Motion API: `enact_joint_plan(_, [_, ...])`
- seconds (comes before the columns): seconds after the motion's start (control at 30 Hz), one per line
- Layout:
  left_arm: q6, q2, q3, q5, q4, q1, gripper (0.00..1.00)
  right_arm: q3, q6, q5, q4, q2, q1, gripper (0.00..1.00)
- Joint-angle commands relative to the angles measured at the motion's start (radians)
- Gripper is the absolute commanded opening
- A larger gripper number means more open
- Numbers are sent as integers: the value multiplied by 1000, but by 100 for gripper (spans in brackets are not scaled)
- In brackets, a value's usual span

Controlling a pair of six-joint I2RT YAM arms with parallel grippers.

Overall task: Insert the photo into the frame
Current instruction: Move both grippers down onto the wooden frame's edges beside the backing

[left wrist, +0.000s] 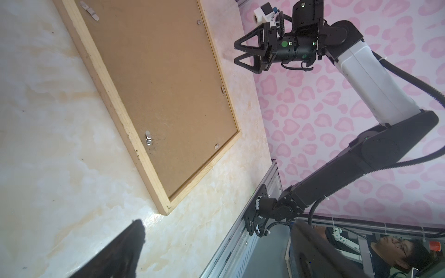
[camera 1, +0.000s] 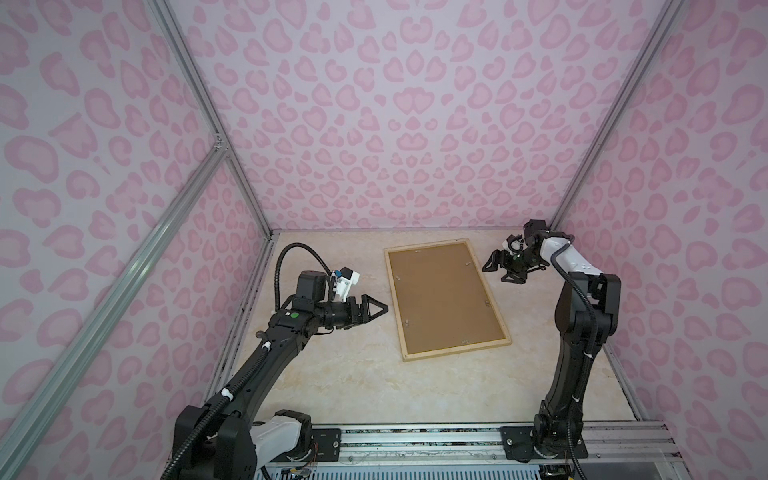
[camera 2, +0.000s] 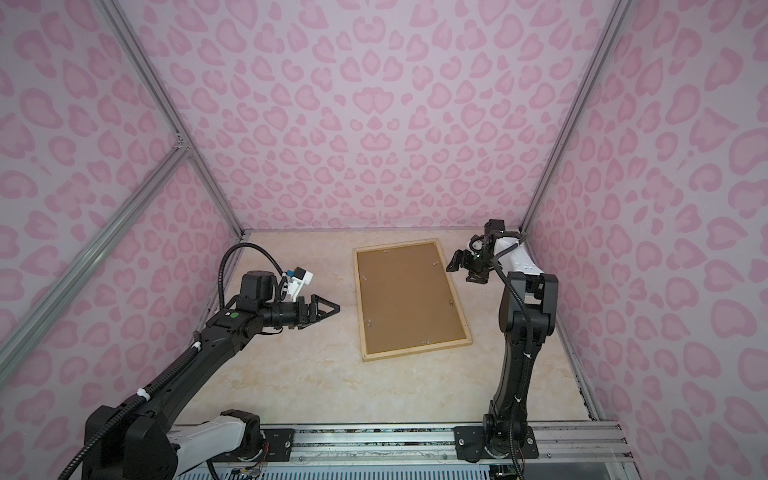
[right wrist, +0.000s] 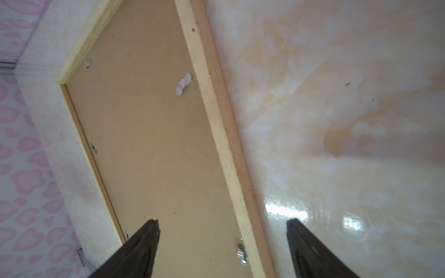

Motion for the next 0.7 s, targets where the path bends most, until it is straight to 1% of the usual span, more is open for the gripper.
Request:
enact_joint_plan(0.0, [13, 36, 9, -89, -35, 0, 97, -50, 14, 122, 21, -1, 34, 95])
enact_joint_plan(0.03, [16, 58, 23, -119, -62, -2, 97, -77, 23, 141, 44, -4, 47, 98])
enact_joint_plan(0.13, [-44, 107, 61, -198, -84, -27, 97, -161, 62, 149, 126, -26, 72, 98])
enact_joint_plan(0.17, [-76, 122, 79, -256, -87, -51, 97, -190, 80, 146, 153, -36, 77, 98])
enact_joint_plan(0.27, [-156, 187, 133, -489, -87, -142, 97, -237, 118, 136, 201, -47, 102, 98])
enact_joint_plan(0.33, [-194, 274, 175, -582, -85, -174, 97, -245, 127, 149, 206, -45, 127, 98])
enact_joint_plan(0.4, [-201, 385, 232, -656, -86, -208, 97, -263, 136, 134, 222, -46, 144, 98])
enact_joint_plan(0.5, [-193, 555, 340, -679, -118, -234, 97, -307, 138, 132, 244, -61, 169, 96])
enact_joint_plan(0.6, [-193, 654, 421, -725, -130, -255, 100, -330, 129, 145, 247, -75, 195, 92])
enact_joint_plan(0.67, [-197, 718, 481, -772, -163, -261, 96, -344, 129, 159, 250, -87, 209, 91])
